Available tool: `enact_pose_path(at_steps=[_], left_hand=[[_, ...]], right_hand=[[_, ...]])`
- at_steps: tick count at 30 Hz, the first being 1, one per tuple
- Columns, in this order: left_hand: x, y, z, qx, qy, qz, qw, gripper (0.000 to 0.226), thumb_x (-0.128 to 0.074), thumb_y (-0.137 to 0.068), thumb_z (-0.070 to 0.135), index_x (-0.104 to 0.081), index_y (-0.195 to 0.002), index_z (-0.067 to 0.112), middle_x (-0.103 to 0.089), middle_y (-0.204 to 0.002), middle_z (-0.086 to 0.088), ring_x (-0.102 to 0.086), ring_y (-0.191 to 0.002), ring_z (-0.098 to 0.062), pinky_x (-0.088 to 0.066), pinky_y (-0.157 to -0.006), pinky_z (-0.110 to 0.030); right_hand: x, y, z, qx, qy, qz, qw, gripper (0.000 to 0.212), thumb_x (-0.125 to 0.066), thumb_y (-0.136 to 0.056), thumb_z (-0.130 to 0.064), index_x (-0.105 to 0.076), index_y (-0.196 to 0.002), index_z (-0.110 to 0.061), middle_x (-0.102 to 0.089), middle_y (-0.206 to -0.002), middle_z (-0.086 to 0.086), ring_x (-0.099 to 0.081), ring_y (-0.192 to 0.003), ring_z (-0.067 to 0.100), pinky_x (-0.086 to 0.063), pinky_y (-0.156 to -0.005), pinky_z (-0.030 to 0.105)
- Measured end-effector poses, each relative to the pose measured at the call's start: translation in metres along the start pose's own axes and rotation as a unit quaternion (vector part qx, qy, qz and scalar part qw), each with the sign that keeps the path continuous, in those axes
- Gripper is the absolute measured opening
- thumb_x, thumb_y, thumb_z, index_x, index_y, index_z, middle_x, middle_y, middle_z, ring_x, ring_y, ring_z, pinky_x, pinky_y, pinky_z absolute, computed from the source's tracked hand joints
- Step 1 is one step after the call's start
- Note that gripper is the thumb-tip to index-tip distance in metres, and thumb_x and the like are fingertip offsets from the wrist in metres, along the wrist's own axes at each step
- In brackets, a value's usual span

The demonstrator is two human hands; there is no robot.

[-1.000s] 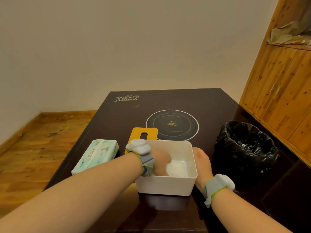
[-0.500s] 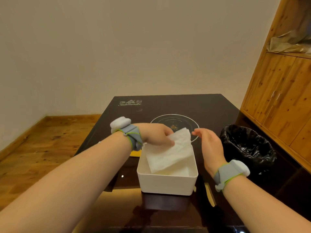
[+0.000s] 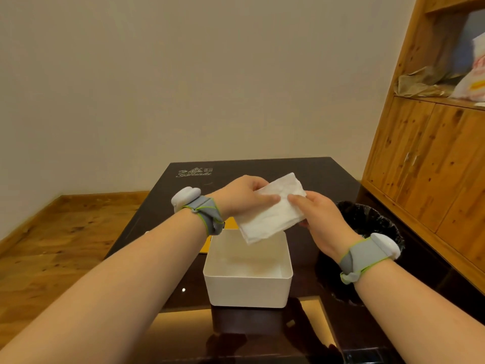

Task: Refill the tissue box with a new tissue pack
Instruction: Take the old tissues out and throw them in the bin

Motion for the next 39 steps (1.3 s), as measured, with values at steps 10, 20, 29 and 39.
enact_pose_path(at_steps=[10,20,29,39], left_hand=[[-0.017,-0.003,-0.006,0.013,0.081,0.022,0.996,0.018,-0.064,-0.089,0.034,-0.062,-0.082,0.018,-0.069,-0.061,0.004,-0.055,-0.036,-0.01,-0.039,-0.034,-0.018],[-0.05,-0.007,-0.019,0.025,-0.005,-0.022,0.999,0.014,-0.063,-0.088,0.03,-0.06,-0.077,0.021,-0.067,-0.055,0.009,-0.061,-0.043,-0.006,-0.043,-0.037,-0.02],[-0.073,-0.001,-0.033,0.054,-0.04,-0.058,0.996,0.013,-0.063,-0.087,0.03,-0.06,-0.078,0.022,-0.067,-0.059,0.01,-0.061,-0.045,-0.005,-0.044,-0.038,-0.019],[-0.087,0.007,-0.035,0.058,-0.048,-0.081,0.994,0.012,-0.062,-0.089,0.03,-0.058,-0.082,0.022,-0.066,-0.068,0.008,-0.063,-0.054,-0.008,-0.049,-0.043,-0.021]], right_hand=[[0.082,-0.002,-0.018,-0.01,-0.039,0.086,0.995,0.009,-0.055,-0.096,-0.012,-0.063,-0.099,-0.009,-0.068,-0.097,0.008,-0.064,-0.084,0.02,-0.054,-0.068,0.032],[0.208,-0.001,-0.009,-0.034,0.214,0.267,0.939,0.009,-0.048,-0.087,-0.014,-0.051,-0.081,-0.007,-0.046,-0.077,0.012,-0.044,-0.07,0.027,-0.033,-0.062,0.037],[0.216,0.0,0.032,-0.146,0.532,0.21,0.807,0.017,-0.056,-0.083,-0.032,-0.051,-0.088,-0.017,-0.056,-0.091,0.008,-0.051,-0.109,0.037,-0.038,-0.086,0.04],[0.206,0.001,0.023,-0.107,0.688,0.23,0.679,0.052,-0.068,-0.069,-0.032,-0.05,-0.118,-0.029,-0.05,-0.114,0.007,-0.04,-0.109,0.03,-0.025,-0.077,0.037]])
Point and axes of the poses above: each hand's wrist, its own y-axis away from the middle knuckle, its own x-axis out of the back of the hand, z = x × y, the point moved 8 cm from there along -y, towards the middle knuckle
